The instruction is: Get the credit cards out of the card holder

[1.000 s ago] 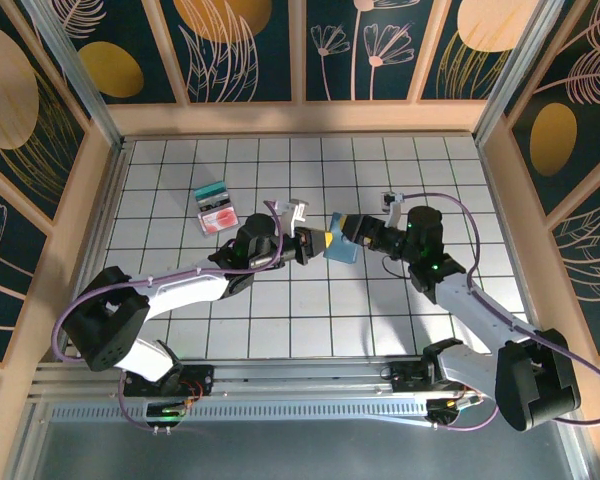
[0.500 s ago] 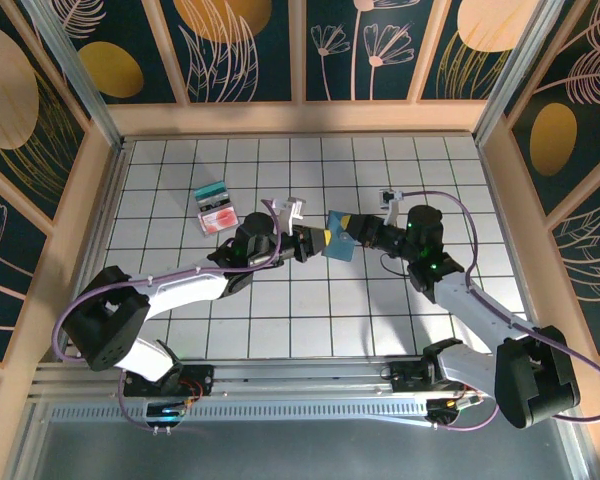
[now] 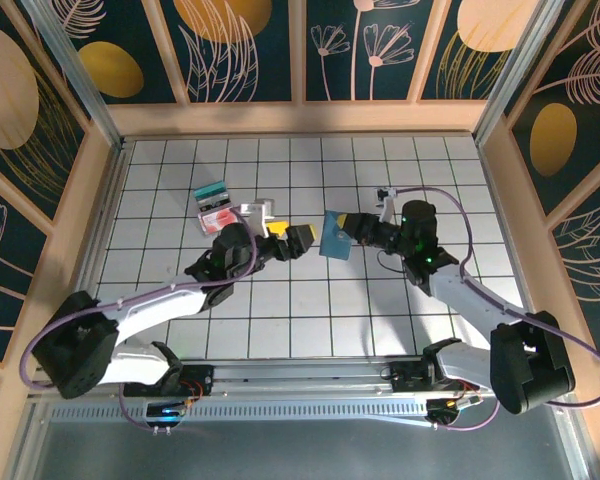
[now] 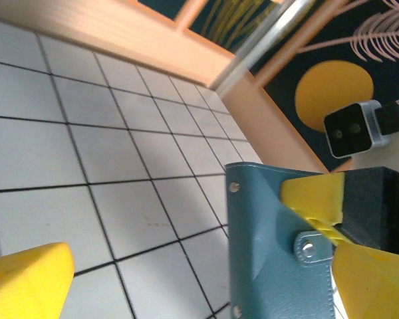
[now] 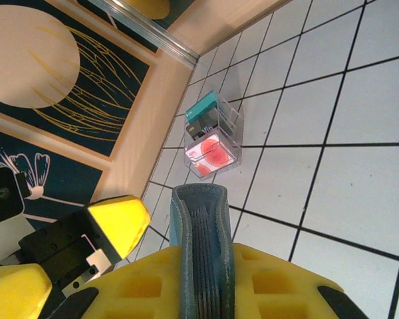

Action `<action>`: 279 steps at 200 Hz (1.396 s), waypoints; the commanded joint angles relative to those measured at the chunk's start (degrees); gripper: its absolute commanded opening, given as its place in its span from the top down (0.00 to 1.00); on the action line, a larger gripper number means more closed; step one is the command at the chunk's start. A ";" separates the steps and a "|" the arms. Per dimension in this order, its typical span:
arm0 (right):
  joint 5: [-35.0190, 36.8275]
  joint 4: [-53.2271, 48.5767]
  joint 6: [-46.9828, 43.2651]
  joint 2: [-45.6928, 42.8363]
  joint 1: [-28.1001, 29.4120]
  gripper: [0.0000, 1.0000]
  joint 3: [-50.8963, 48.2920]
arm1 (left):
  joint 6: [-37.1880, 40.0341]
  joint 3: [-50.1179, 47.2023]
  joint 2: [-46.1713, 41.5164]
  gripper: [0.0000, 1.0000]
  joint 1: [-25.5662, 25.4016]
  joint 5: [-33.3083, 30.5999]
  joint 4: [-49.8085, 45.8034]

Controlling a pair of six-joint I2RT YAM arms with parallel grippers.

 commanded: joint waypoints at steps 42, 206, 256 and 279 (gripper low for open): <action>-5.27 1.40 -3.10 4.49 -0.74 1.00 7.83 | 10.58 -1.98 -4.47 0.01 3.43 4.21 1.56; -20.44 5.10 -3.50 5.10 -1.96 1.00 12.59 | 8.10 7.45 10.69 0.10 6.08 35.32 15.61; -21.87 6.55 -3.36 2.19 -1.92 1.00 11.73 | 4.40 8.56 14.62 0.22 6.15 41.34 20.20; -23.42 9.99 -1.22 2.02 -1.96 1.00 11.38 | 3.48 8.56 15.45 0.28 6.14 43.40 21.30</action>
